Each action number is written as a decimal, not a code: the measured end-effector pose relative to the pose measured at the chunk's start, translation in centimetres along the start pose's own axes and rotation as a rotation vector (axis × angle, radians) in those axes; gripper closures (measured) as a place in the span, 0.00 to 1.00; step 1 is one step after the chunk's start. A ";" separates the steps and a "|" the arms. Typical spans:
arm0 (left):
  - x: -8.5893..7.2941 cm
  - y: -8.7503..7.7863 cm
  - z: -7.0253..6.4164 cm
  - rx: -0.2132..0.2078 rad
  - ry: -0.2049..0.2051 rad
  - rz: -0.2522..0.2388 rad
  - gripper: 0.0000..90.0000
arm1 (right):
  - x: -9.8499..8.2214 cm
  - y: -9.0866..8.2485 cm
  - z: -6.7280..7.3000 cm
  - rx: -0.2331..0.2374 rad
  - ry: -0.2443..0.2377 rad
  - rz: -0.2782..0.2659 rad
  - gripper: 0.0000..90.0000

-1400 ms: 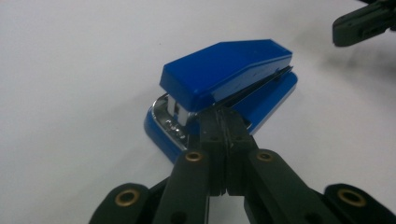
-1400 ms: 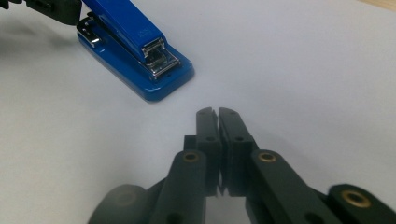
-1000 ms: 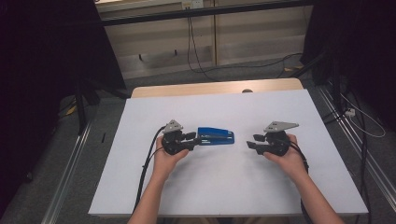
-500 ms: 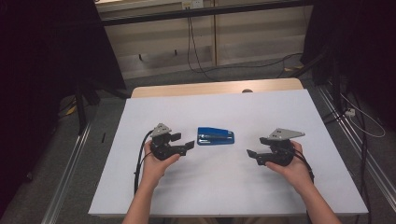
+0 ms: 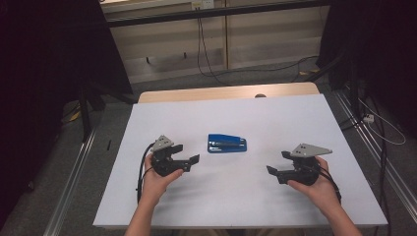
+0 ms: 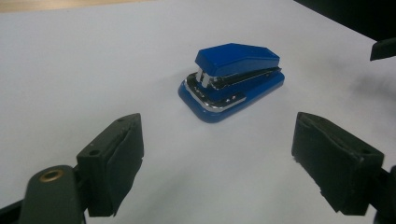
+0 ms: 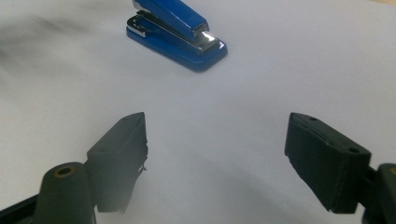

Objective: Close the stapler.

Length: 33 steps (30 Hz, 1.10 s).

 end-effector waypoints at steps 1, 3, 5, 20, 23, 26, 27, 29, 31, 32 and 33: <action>0.0 -0.2 0.0 -0.002 -0.002 0.001 0.18 | -0.1 -0.1 0.1 0.001 0.003 -0.003 0.23; -0.1 -0.4 0.0 0.001 0.002 0.000 0.17 | -0.3 -0.3 0.2 0.003 0.003 -0.003 0.23; -0.3 -0.6 0.1 -0.002 -0.003 -0.001 0.16 | -0.5 -0.6 0.3 0.001 -0.002 -0.001 0.22; -1.7 -2.2 0.7 0.027 0.019 0.016 0.11 | -2.0 -2.8 0.1 -0.017 0.007 -0.002 0.19; -2.0 -2.6 0.8 0.028 0.024 0.023 0.11 | -2.2 -3.2 0.1 -0.021 0.010 -0.010 0.19; -2.3 -3.2 0.9 0.028 0.024 0.011 0.10 | -2.3 -3.4 0.2 -0.024 0.004 -0.008 0.19; -2.4 -3.3 1.0 0.032 0.026 0.013 0.10 | -2.4 -3.5 0.2 -0.023 -0.002 -0.003 0.19; -2.7 -3.6 1.2 0.038 0.039 0.020 0.10 | -2.5 -3.6 0.2 -0.028 -0.007 -0.001 0.19; -2.9 -3.8 1.3 0.044 0.036 0.023 0.10 | -2.6 -3.9 0.3 -0.027 -0.005 -0.007 0.19; -3.0 -3.9 1.3 0.045 0.040 0.026 0.10 | -2.6 -4.0 0.3 -0.031 -0.006 -0.008 0.18; -3.1 -4.1 1.3 0.048 0.050 0.029 0.10 | -2.7 -4.1 0.3 -0.030 -0.007 -0.009 0.18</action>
Point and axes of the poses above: each handheld gripper's, and its own axes: y roughly forward along the jaws, x roughly out of its top, z roughly to its left, the point moved 5 cm from there along y, roughly forward along the jaws, and after that the axes turned 6 degrees about x, right-handed, at the moved point
